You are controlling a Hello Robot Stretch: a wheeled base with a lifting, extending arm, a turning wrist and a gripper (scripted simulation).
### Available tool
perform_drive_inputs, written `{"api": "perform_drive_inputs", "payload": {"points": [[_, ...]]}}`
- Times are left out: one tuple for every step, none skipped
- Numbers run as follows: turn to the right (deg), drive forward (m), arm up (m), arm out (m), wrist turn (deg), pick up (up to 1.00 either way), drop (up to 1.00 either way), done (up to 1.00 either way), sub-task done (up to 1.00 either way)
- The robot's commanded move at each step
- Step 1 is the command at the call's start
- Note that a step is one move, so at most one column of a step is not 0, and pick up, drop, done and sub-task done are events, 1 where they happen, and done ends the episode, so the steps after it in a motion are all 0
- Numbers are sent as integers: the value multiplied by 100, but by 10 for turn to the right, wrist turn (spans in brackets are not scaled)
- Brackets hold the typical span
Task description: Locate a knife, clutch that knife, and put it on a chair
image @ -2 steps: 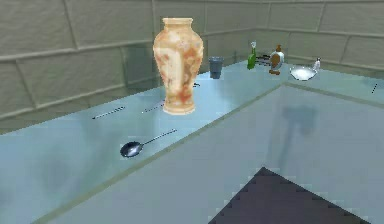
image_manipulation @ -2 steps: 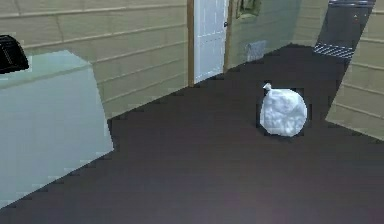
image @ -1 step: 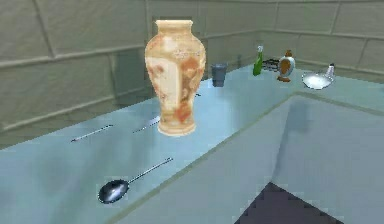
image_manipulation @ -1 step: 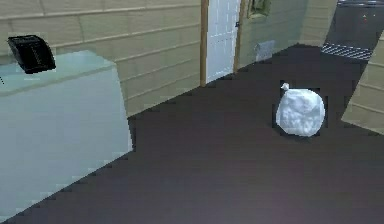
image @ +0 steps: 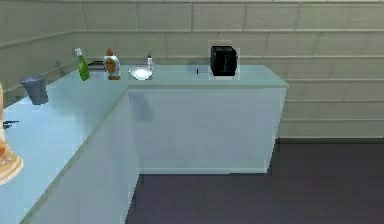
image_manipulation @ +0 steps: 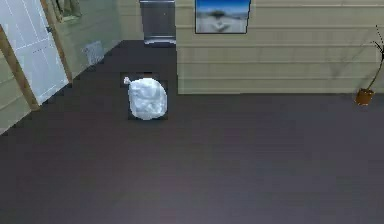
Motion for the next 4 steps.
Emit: {"api": "perform_drive_inputs", "payload": {"points": [[450, 0, 0, 0, 0, 0, 0, 0, 0], [420, 0, 0, 0, 0, 0, 0, 0, 0], [0, 15, 0, 0, 0, 0, 0, 0, 0], [-450, 0, 0, 0, 0, 0, 0, 0, 0]]}}
